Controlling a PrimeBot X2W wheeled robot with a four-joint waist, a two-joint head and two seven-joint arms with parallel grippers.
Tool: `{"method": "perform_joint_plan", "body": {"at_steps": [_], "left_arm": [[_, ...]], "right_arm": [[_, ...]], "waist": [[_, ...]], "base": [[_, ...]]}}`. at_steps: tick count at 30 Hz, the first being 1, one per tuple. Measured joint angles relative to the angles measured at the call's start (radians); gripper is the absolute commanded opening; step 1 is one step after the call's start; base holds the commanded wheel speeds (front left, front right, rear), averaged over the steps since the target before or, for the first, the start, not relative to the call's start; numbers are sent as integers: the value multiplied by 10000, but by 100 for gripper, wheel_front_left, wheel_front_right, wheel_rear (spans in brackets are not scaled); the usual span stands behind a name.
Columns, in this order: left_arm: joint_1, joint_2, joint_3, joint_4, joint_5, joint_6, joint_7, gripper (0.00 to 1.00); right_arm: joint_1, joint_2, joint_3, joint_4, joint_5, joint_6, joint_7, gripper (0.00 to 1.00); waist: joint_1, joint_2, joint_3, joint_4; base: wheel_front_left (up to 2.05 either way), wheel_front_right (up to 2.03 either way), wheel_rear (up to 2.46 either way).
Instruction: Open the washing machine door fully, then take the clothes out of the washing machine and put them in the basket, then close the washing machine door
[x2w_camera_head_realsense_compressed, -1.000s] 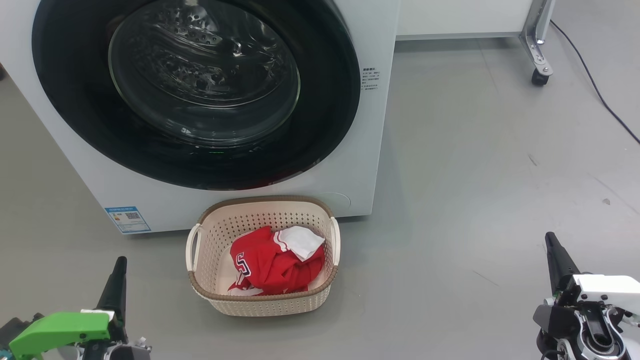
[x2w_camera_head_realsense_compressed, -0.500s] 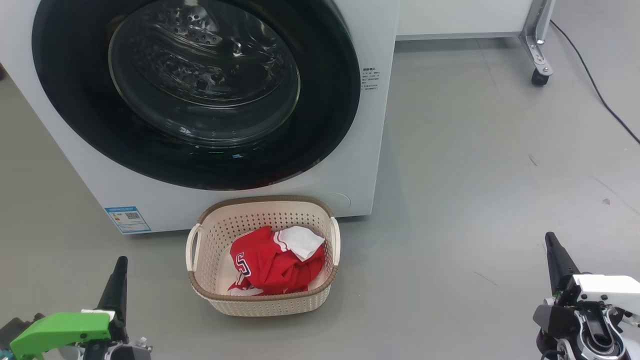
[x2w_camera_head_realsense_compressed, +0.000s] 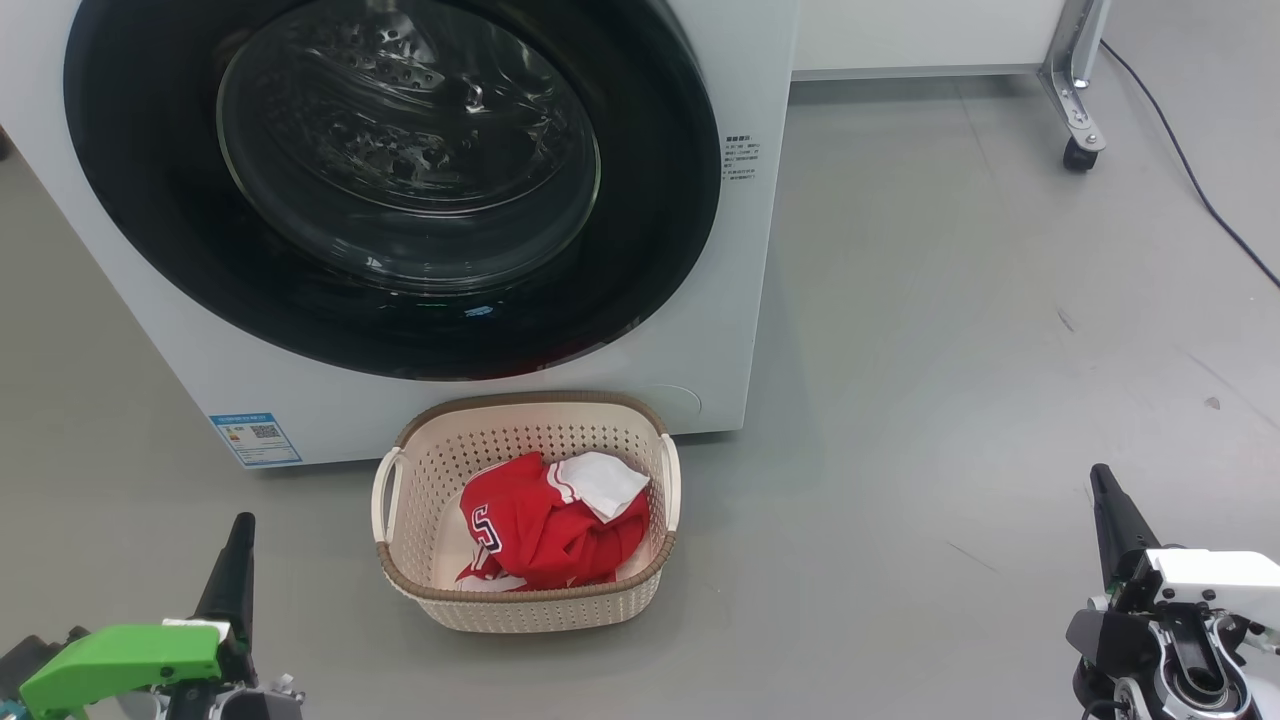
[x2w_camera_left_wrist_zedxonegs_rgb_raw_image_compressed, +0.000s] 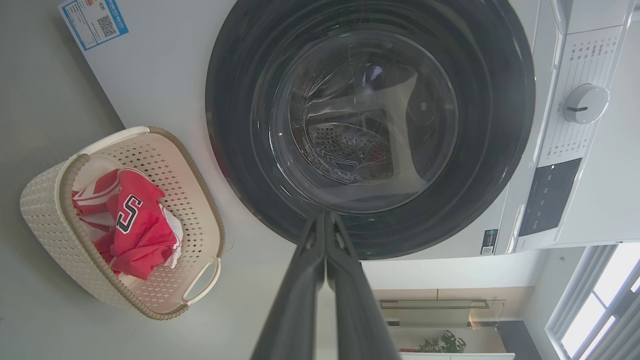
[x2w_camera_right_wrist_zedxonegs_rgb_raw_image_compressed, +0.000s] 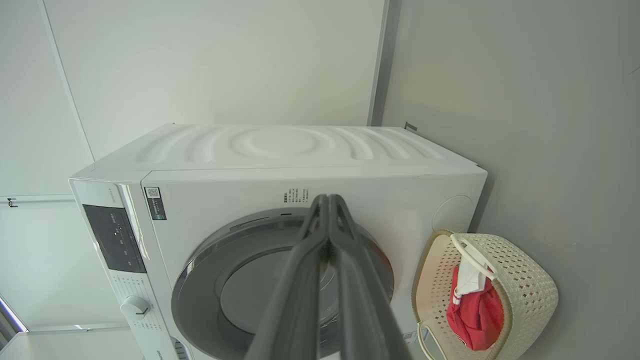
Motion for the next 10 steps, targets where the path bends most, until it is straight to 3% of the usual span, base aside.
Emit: {"method": "perform_joint_plan", "body": {"at_steps": [10], "left_arm": [[0, -8, 10, 0, 0, 0, 0, 0]], "right_arm": [[0, 2, -4, 0, -10, 0, 0, 0]], "waist": [[0, 0, 0, 0]], "base": [[0, 0, 0]]}}
